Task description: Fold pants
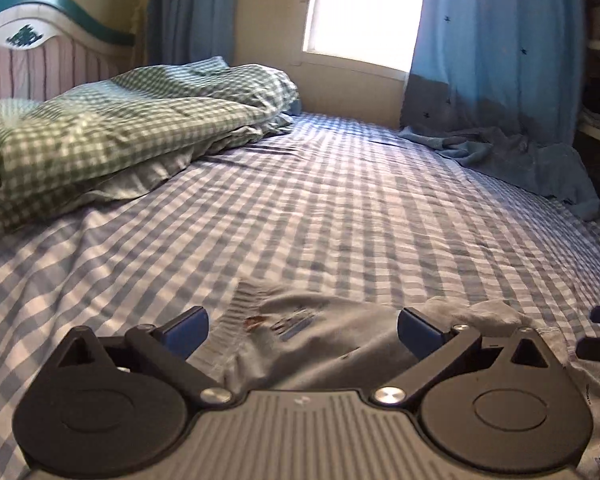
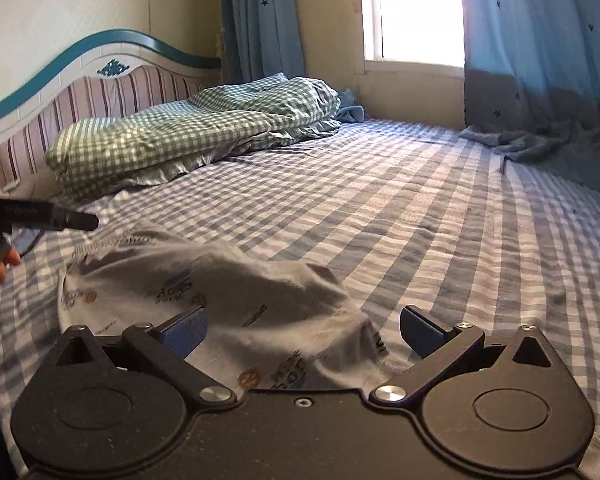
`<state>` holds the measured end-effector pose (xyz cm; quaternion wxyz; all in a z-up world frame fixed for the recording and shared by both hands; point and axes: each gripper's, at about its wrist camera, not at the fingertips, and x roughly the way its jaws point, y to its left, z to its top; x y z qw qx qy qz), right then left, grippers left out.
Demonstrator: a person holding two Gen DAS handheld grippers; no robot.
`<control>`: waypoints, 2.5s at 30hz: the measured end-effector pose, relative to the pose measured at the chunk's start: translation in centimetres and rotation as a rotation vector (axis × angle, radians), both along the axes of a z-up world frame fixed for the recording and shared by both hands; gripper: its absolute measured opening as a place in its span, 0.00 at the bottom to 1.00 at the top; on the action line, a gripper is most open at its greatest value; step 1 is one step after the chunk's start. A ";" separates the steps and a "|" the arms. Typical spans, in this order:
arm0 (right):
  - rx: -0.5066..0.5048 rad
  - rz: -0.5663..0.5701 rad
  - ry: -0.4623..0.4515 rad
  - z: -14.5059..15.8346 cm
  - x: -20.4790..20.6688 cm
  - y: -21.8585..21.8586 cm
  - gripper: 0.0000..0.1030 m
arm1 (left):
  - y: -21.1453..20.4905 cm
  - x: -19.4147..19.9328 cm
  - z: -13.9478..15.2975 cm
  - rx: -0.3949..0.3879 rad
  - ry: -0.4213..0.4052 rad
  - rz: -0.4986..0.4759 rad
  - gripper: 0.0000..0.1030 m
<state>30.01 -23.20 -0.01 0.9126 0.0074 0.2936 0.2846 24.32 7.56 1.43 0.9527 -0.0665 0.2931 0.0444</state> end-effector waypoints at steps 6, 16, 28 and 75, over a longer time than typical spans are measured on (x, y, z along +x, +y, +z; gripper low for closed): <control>0.090 0.057 0.249 -2.4 6.9 -0.5 0.74 | -4.3 4.8 -1.9 0.047 0.006 -0.115 1.00; -0.120 0.168 0.035 -1.1 -0.9 2.1 0.06 | -2.8 2.7 -5.0 0.043 0.059 -0.116 1.00; 0.178 0.122 0.292 -2.3 1.9 -0.1 0.48 | -3.0 1.4 -6.7 0.160 0.089 -0.107 1.00; 0.420 -0.135 0.596 -4.8 12.9 -1.9 0.55 | 10.8 -2.8 -4.3 -0.347 0.127 0.149 0.33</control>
